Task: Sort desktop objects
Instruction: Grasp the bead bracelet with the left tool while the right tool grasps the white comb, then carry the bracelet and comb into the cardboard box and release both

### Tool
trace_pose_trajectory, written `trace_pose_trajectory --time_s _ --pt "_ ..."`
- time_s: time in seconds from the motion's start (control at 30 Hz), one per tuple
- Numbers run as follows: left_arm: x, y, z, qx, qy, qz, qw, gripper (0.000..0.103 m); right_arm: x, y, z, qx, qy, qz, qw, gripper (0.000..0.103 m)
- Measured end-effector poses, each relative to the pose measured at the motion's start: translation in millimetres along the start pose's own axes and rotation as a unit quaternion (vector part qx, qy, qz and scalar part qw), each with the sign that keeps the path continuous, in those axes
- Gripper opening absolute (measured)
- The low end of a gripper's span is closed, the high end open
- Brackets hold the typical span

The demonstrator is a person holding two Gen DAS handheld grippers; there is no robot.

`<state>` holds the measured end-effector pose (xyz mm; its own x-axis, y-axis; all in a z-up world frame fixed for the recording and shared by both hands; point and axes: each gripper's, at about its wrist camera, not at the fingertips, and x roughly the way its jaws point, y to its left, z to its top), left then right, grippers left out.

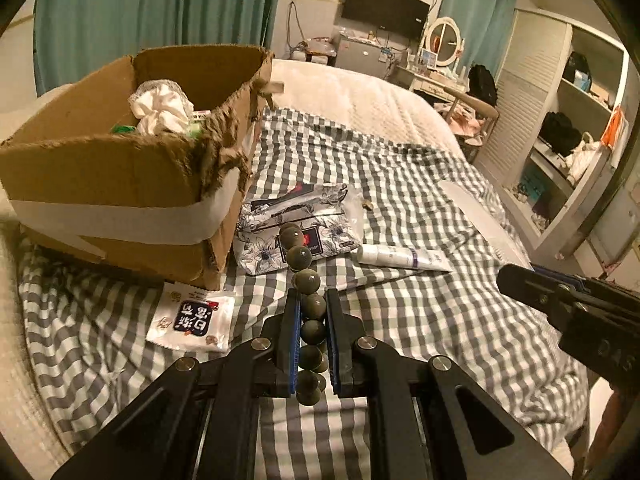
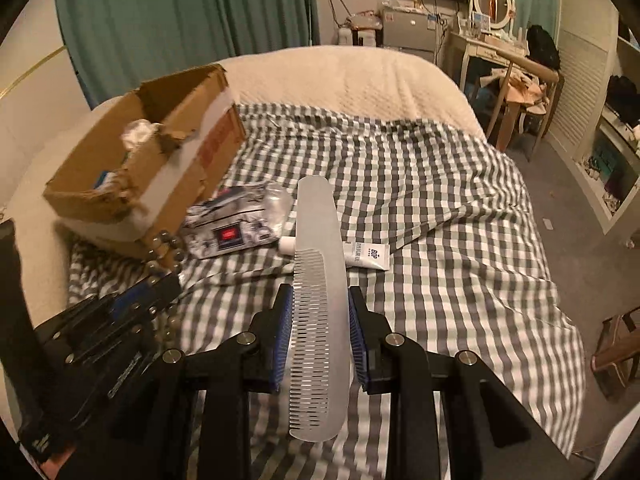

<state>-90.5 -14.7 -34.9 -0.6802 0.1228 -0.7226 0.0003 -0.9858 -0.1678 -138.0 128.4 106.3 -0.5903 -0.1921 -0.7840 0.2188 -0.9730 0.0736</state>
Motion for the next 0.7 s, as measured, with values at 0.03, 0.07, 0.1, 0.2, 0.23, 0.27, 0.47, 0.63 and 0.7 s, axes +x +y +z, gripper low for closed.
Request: trace_pose_trajectory --time_s 0.03,0.07,0.1,0.2,0.23,0.27,0.47,0.63,0.7 --pt "-7.2 0.8 0.9 -0.001 -0.002 -0.005 1.0 0.011 -5.2 2.5 -0.3 -0.001 -0.002 0.001 1.0 0.026" --pt "-12.6 1.7 0.8 -0.001 -0.004 -0.006 1.0 0.011 -12.1 6.2 -0.9 -0.003 -0.005 0.0 1.0 0.026" --pt "-19.1 2.0 0.6 0.0 -0.008 -0.005 1.0 0.011 -19.0 10.0 -1.5 -0.005 -0.01 -0.004 1.0 0.026" --pt "-36.8 3.8 6.5 0.005 -0.015 -0.012 0.9998 0.011 -36.6 19.1 -3.3 -0.006 -0.019 -0.005 1.0 0.026" --pt "-43.2 4.6 9.8 0.005 -0.015 -0.015 0.9998 0.011 -43.6 23.8 -3.4 -0.007 -0.023 -0.005 1.0 0.026" --pt "-47.9 5.3 12.1 0.006 -0.015 -0.018 0.9997 0.011 -48.1 27.2 -3.1 -0.008 -0.026 -0.004 1.0 0.026" --pt "-77.8 6.0 27.6 0.024 -0.03 -0.025 0.999 0.011 -77.6 51.4 1.9 -0.024 -0.053 -0.004 0.998 0.026" --pt "-99.8 7.3 44.0 0.035 -0.056 -0.025 0.9975 0.011 -95.3 75.4 10.7 -0.046 -0.066 -0.025 0.996 0.026" --pt "-104.4 9.1 51.2 0.038 -0.06 -0.023 0.9972 0.011 -98.6 83.9 15.8 -0.053 -0.072 -0.025 0.996 0.026"
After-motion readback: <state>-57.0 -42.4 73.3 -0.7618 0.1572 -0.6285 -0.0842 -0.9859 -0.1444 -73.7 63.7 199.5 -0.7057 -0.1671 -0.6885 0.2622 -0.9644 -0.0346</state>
